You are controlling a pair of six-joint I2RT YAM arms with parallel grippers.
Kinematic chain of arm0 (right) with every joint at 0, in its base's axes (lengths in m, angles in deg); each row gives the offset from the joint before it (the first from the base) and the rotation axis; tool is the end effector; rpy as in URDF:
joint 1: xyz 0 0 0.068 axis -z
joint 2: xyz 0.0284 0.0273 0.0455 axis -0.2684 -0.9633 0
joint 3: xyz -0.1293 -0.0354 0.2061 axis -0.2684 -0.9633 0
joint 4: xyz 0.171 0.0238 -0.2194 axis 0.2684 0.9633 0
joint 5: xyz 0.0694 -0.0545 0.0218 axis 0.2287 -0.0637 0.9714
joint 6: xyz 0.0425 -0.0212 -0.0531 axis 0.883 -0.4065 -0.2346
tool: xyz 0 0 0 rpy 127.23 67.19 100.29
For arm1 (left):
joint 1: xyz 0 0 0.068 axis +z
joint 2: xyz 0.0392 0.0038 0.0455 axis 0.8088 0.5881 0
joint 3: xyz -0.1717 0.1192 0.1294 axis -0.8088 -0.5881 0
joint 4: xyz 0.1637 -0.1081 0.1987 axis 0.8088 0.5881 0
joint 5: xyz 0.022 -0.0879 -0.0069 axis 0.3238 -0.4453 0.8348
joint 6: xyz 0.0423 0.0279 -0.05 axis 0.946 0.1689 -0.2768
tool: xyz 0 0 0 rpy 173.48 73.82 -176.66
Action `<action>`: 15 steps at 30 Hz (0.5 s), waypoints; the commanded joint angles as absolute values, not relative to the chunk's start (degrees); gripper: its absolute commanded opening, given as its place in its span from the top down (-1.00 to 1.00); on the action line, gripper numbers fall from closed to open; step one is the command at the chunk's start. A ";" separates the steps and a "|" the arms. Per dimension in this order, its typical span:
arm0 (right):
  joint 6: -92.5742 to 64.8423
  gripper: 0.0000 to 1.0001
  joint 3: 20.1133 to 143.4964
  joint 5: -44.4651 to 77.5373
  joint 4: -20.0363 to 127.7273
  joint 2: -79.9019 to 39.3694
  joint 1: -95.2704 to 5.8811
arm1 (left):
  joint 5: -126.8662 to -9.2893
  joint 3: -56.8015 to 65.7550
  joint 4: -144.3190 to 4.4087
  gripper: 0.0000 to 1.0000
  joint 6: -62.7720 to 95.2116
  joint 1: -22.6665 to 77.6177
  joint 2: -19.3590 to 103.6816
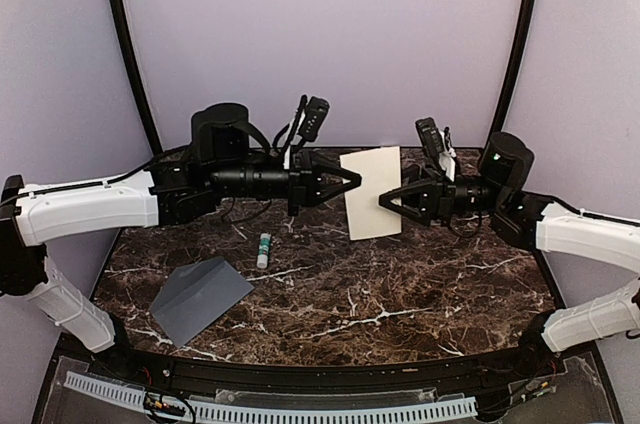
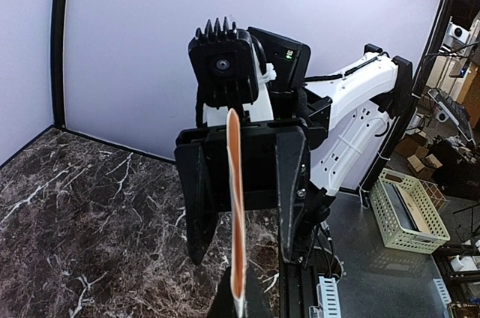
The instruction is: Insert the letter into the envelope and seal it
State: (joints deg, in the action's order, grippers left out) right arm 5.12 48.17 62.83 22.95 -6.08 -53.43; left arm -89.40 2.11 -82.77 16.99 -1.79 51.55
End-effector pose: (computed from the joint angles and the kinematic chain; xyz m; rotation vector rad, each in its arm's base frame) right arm 0.2077 0.2216 0.2842 -1.0037 1.4203 1.5361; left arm 0.1977 -0.3418 0.3381 1.0486 1.3789 -1.2878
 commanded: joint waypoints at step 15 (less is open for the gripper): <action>3.27 1.00 50.03 66.59 20.30 -7.44 -53.76 | -90.97 -0.23 -88.51 1.00 12.87 -1.84 49.16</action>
State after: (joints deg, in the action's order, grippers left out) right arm 3.50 48.80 66.39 22.22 -7.65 -53.46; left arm -90.45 0.73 -85.52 13.76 -1.79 50.89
